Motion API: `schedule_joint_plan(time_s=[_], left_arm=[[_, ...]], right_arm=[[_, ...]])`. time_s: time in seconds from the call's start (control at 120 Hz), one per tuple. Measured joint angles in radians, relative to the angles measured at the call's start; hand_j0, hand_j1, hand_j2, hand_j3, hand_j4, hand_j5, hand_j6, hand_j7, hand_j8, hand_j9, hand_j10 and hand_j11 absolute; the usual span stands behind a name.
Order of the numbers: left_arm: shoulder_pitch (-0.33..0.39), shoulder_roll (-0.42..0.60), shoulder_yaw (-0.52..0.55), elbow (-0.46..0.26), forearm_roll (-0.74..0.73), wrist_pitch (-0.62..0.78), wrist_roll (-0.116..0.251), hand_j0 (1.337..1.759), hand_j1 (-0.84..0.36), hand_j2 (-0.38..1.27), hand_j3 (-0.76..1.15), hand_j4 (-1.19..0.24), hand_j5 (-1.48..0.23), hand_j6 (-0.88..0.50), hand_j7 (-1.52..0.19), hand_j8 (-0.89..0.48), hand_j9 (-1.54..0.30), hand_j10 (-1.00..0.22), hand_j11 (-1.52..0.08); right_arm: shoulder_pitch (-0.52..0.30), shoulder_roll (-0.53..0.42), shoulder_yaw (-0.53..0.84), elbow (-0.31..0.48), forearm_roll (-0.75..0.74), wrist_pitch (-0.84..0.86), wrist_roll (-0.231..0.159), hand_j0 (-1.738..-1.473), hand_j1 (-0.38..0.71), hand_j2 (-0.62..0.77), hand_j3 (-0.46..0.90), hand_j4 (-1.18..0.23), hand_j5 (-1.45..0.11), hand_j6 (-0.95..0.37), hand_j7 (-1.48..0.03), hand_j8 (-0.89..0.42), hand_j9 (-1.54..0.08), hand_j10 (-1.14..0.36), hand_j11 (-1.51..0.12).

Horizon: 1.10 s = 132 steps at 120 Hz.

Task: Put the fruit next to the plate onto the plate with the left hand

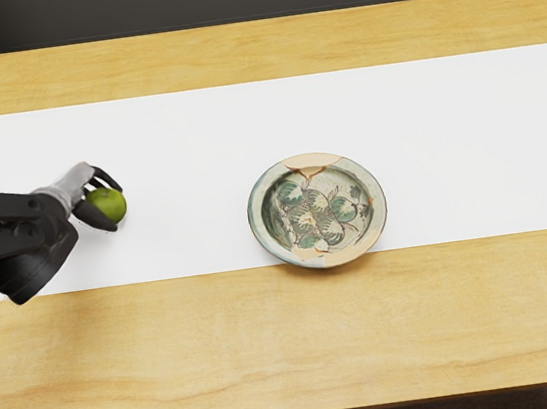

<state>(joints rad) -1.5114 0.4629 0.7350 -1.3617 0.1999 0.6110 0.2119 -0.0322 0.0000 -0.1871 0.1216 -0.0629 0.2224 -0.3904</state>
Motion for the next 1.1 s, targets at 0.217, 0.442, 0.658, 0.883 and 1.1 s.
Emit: schedule_joint_plan(time_s=[0.217, 0.442, 0.658, 0.883, 1.1], left_arm=[[-0.048, -0.067, 0.000, 0.000, 0.000, -0.001, 0.000, 1.655, -0.22, 0.05, 0.00, -0.54, -0.75, -0.40, -0.75, -0.42, -0.74, -0.55, -0.74], [-0.084, -0.116, -0.001, 0.000, -0.012, -0.001, 0.000, 1.655, -0.22, 0.05, 0.00, -0.55, -0.75, -0.40, -0.75, -0.43, -0.74, -0.55, -0.74], [-0.111, -0.165, -0.002, 0.000, -0.031, 0.000, 0.000, 1.655, -0.22, 0.06, 0.00, -0.56, -0.75, -0.40, -0.75, -0.43, -0.74, -0.55, -0.74], [-0.136, -0.211, -0.004, -0.001, -0.058, -0.001, 0.000, 1.654, -0.22, 0.03, 0.00, -0.55, -0.75, -0.39, -0.76, -0.42, -0.74, -0.55, -0.74], [-0.157, -0.241, -0.014, -0.001, -0.072, -0.001, 0.000, 1.654, -0.22, 0.06, 0.00, -0.56, -0.75, -0.40, -0.76, -0.43, -0.74, -0.55, -0.74]], right_arm=[[0.000, 0.000, 0.000, 0.000, 0.000, 0.000, 0.000, -1.658, -0.35, 0.00, 0.00, 0.00, 0.00, 0.00, 0.00, 0.00, 0.00, 0.00, 0.00], [0.000, 0.000, 0.000, 0.000, 0.000, 0.000, 0.000, -1.658, -0.35, 0.00, 0.00, 0.00, 0.00, 0.00, 0.00, 0.00, 0.00, 0.00, 0.00], [0.000, 0.000, 0.000, 0.000, 0.000, 0.000, 0.000, -1.658, -0.35, 0.00, 0.00, 0.00, 0.00, 0.00, 0.00, 0.00, 0.00, 0.00, 0.00], [0.000, 0.000, 0.000, 0.000, 0.000, 0.000, 0.000, -1.658, -0.35, 0.00, 0.00, 0.00, 0.00, 0.00, 0.00, 0.00, 0.00, 0.00, 0.00], [0.000, 0.000, 0.000, 0.000, 0.000, 0.000, 0.000, -1.658, -0.35, 0.00, 0.00, 0.00, 0.00, 0.00, 0.00, 0.00, 0.00, 0.00, 0.00]])
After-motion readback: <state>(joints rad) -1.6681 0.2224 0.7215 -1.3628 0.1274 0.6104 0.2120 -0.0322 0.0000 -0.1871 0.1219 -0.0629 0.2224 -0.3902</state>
